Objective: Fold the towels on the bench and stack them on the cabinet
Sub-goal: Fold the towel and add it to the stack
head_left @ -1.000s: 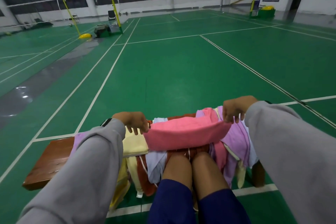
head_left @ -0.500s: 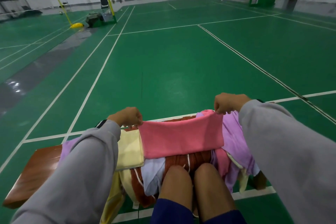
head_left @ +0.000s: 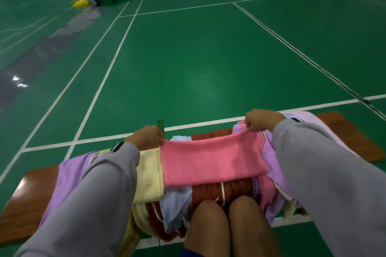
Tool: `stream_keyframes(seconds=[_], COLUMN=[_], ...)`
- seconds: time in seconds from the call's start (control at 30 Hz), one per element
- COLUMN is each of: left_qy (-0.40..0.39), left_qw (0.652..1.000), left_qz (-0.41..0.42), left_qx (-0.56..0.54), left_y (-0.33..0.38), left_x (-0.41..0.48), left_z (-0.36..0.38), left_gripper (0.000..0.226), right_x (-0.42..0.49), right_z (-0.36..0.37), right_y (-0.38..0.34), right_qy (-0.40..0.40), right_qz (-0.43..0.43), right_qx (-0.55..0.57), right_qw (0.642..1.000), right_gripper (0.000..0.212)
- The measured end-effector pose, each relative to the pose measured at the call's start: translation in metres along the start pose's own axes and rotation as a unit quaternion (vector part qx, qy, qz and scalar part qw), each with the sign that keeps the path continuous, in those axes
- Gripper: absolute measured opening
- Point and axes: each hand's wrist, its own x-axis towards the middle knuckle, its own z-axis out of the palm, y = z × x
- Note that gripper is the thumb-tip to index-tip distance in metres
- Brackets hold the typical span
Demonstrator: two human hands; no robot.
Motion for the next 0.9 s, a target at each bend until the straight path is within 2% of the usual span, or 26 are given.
stream_keyframes(seconds=[0.17,0.3,0.47,0.63,0.7,0.8,0.83,0.9], left_qy=[-0.022,-0.057,-0.087,-0.045,-0.036,-0.044,-0.053,-0.058], left_qw=[1.000,0.998,0.995,0.997,0.990,0.955,0.941,0.913], left_qz=[-0.007,0.015,0.013,0.015,0.008,-0.020,-0.030,-0.046], left_qx=[-0.002,-0.034,-0.045,-0.059,-0.136,-0.291,-0.332,-0.401], left_y=[-0.002,-0.004,0.004,0.031,0.042,0.059,0.067,0.080], left_x=[0.016,0.022,0.022,0.002,-0.005,-0.018,-0.025,-0.034], left_z=[0.024,0.039,0.053,0.048,0.041,0.034,0.032,0.033], left_gripper=[0.020,0.014,0.041,0.046,0.052,0.034,0.027,0.017], right_x=[0.010,0.014,0.018,0.013,0.006,-0.009,-0.014,-0.032], right_z=[0.018,0.033,0.029,0.021,0.021,0.022,0.023,0.024], right_y=[-0.012,-0.024,-0.064,-0.108,-0.123,-0.147,-0.154,-0.167], right_qy=[0.042,0.045,0.050,0.075,0.088,0.082,0.061,0.002], right_qz=[0.002,-0.003,-0.050,-0.087,-0.089,-0.073,-0.063,-0.056], right_qx=[-0.036,-0.084,-0.082,-0.081,-0.036,0.127,0.211,0.373], right_qw=[0.998,0.995,0.994,0.990,0.991,0.986,0.973,0.926], right_gripper=[0.019,0.032,0.031,0.034,0.034,0.033,0.033,0.027])
